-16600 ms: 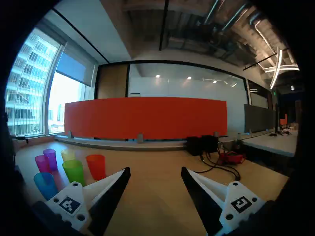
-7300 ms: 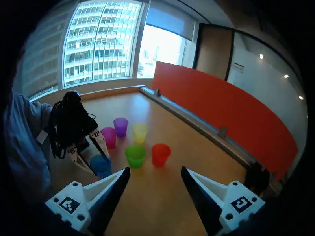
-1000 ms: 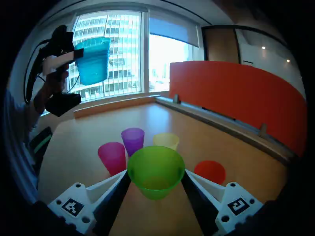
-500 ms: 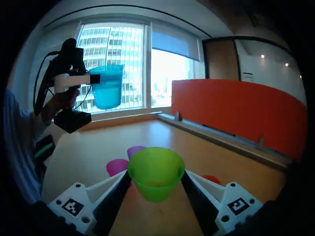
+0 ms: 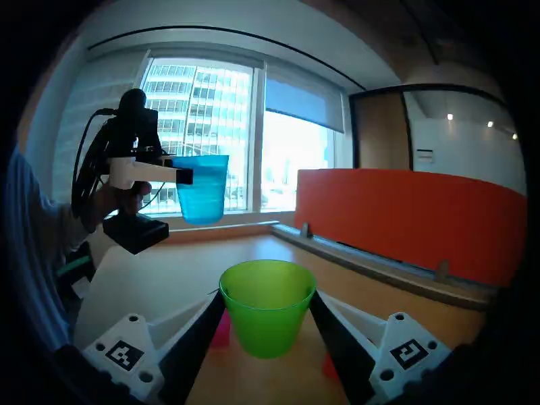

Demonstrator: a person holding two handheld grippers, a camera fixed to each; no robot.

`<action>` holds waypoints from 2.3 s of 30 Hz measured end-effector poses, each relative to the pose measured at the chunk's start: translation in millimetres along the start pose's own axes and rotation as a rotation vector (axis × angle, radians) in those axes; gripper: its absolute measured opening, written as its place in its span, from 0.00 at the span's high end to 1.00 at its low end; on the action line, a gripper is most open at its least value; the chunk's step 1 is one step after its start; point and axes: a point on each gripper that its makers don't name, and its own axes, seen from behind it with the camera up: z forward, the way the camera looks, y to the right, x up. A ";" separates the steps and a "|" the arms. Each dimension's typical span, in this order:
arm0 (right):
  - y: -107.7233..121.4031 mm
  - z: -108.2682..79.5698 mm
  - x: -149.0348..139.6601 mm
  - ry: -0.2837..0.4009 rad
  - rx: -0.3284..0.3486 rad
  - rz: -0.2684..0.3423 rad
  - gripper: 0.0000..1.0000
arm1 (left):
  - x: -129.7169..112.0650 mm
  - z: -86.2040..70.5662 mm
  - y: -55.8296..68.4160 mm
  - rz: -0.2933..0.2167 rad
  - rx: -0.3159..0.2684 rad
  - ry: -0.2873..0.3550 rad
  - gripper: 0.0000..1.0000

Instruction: Pour water

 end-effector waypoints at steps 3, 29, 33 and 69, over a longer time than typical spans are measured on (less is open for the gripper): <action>-0.6 0.2 3.4 0.008 0.000 -0.007 0.09 | 0.7 0.4 -0.1 0.002 0.000 0.002 0.14; -18.3 -9.4 19.1 0.047 0.033 -0.010 0.09 | 36.6 1.1 -1.2 0.167 0.045 0.052 0.14; -23.4 -10.6 19.0 0.045 0.045 -0.009 0.09 | 44.4 1.6 0.9 0.230 0.058 0.064 0.14; -60.4 -1.7 22.7 0.046 0.117 -0.011 0.10 | 91.3 2.8 -4.9 0.725 0.220 0.088 0.14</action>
